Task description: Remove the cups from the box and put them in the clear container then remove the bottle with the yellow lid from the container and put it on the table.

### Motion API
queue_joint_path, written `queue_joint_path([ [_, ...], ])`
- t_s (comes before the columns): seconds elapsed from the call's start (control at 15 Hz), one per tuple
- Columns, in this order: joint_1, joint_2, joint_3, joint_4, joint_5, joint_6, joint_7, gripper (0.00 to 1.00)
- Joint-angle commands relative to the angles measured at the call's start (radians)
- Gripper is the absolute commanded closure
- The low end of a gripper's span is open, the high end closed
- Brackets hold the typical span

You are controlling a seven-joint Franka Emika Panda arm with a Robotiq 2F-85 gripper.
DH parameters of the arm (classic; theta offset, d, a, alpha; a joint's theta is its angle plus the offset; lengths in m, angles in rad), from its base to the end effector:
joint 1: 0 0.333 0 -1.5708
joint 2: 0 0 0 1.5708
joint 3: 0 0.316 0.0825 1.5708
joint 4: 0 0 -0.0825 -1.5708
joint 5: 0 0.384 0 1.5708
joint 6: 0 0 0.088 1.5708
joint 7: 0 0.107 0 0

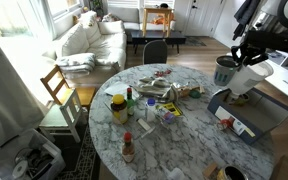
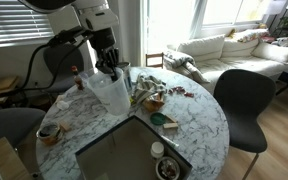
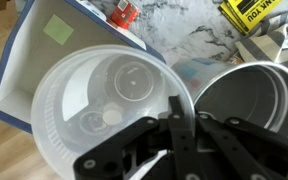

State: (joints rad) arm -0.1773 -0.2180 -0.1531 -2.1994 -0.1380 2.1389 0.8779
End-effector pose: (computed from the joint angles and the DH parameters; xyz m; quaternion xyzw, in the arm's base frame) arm 0.4714 -0.1714 0.4887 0.8380 -0.5383 0.0869 0.0216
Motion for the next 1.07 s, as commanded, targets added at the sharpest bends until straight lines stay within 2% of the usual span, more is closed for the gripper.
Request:
queue_joint_path([
  [0.0,-0.017,0.001,0.016,0.003,0.005,-0.003,-0.005,0.98],
  [0.2,0.042,0.051,0.054,0.091,0.090,-0.035,-0.079,0.98],
  [0.33,0.088,0.100,0.094,0.161,0.180,-0.096,-0.129,0.98],
  [0.53,0.148,0.204,0.155,0.289,0.256,-0.208,-0.144,0.98],
  [0.8,0.211,0.368,0.207,0.485,0.323,-0.298,-0.103,0.98],
  [1.0,0.244,0.478,0.221,0.610,0.379,-0.365,-0.042,0.98],
])
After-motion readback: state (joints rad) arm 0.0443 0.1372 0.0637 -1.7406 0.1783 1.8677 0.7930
